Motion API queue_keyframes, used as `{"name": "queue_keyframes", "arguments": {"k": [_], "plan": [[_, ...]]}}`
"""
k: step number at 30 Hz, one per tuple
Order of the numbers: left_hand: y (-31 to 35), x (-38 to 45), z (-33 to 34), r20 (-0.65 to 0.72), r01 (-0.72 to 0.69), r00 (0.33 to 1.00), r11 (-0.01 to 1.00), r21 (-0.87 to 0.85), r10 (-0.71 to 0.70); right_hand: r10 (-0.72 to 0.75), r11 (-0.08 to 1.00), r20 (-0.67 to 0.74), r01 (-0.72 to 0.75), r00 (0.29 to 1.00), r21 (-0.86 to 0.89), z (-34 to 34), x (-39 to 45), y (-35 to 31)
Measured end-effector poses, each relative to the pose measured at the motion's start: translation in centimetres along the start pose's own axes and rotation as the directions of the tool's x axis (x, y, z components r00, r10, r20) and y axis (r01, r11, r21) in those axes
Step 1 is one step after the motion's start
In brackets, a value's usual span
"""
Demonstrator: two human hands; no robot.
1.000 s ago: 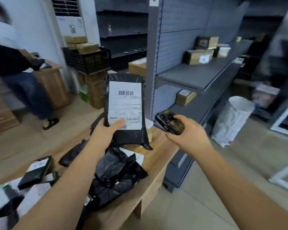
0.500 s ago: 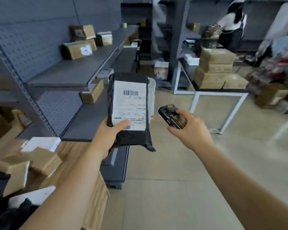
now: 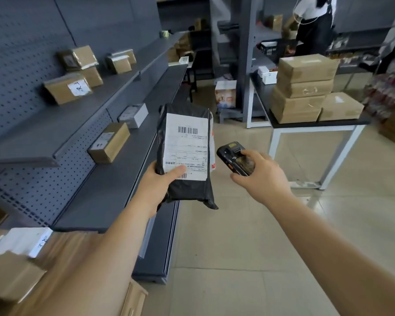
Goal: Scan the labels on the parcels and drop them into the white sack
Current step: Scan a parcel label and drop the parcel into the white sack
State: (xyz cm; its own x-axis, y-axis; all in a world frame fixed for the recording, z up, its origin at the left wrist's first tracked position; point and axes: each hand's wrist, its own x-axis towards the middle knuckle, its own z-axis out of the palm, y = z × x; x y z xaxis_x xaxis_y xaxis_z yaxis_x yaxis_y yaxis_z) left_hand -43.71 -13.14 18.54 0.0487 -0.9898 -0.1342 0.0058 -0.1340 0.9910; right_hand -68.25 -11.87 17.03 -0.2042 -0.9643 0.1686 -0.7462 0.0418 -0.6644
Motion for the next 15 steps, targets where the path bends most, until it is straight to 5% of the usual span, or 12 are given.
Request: {"name": "queue_keyframes", "arguments": {"k": [15], "plan": [[-1.8, 27.0, 2.3, 0.012, 0.126, 0.992, 0.988, -0.084, -0.126, 0.021, 1.0, 0.044, -0.02, 0.999, -0.021, 8.1, 24.6, 1.5]]}}
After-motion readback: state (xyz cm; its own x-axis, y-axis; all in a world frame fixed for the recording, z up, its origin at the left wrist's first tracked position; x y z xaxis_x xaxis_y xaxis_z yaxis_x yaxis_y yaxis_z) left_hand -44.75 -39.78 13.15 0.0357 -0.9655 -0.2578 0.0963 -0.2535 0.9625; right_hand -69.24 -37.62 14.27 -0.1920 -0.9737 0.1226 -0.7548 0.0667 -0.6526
